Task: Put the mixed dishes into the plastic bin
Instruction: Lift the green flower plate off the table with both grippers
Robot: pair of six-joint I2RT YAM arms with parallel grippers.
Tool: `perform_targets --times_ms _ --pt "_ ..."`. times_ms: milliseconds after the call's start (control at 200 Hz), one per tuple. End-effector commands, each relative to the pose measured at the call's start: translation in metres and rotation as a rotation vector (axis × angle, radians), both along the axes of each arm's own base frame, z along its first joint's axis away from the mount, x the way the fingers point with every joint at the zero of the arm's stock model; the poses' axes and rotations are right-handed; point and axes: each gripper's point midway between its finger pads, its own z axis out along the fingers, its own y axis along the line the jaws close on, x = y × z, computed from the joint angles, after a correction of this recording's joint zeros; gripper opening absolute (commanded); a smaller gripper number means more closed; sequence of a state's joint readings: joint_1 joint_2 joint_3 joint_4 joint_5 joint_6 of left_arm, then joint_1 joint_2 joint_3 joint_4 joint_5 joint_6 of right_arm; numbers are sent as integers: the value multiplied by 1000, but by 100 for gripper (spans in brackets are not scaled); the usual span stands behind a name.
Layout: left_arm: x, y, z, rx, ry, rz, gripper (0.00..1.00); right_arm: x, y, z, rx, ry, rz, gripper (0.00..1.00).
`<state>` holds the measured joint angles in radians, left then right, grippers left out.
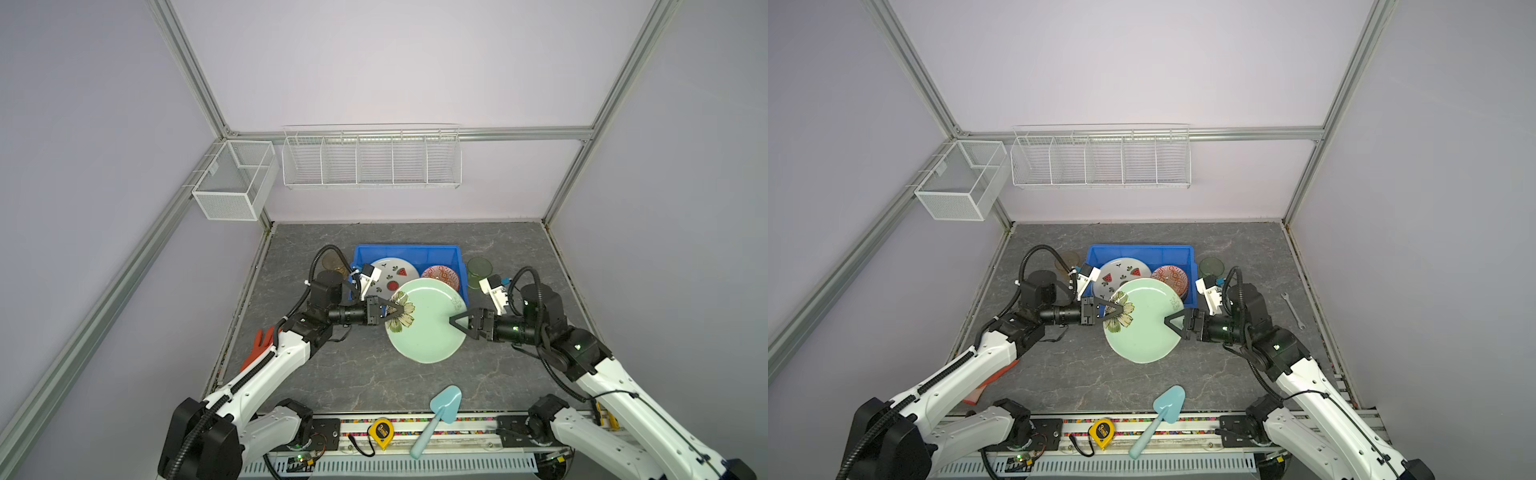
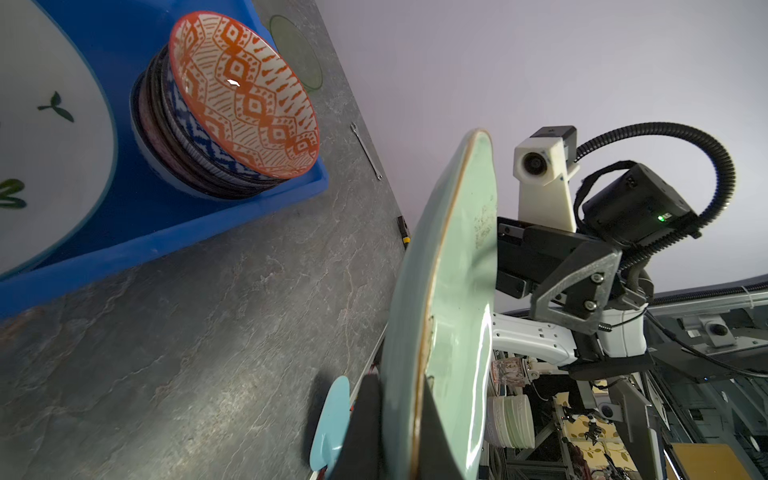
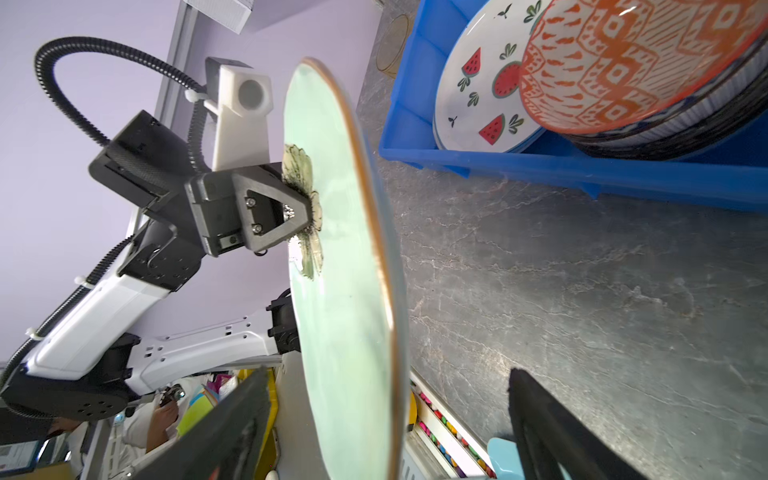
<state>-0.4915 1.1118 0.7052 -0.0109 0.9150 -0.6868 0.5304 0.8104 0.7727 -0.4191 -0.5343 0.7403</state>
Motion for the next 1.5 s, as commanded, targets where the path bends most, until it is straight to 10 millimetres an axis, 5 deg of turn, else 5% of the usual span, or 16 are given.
perform_targets --times_ms 0,625,880,1065,1245,1335,1495 --pt "0 -5 41 -78 -137 -34 0 2 8 15 59 -15 32 79" --pt "2 -3 33 -59 -118 -7 0 15 12 14 62 2 15 20" --pt "1 -2 32 -53 -115 0 0 19 10 18 57 -11 9 6" --pt "0 0 28 -41 -101 7 36 21 10 21 39 -16 13 6" --pt "0 9 26 4 -109 64 90 27 8 36 -7 -48 29 6" --pt "1 21 23 56 -126 140 100 33 8 40 -43 -45 53 6" --pt "3 58 19 145 -126 308 100 46 12 46 -83 -28 120 6"
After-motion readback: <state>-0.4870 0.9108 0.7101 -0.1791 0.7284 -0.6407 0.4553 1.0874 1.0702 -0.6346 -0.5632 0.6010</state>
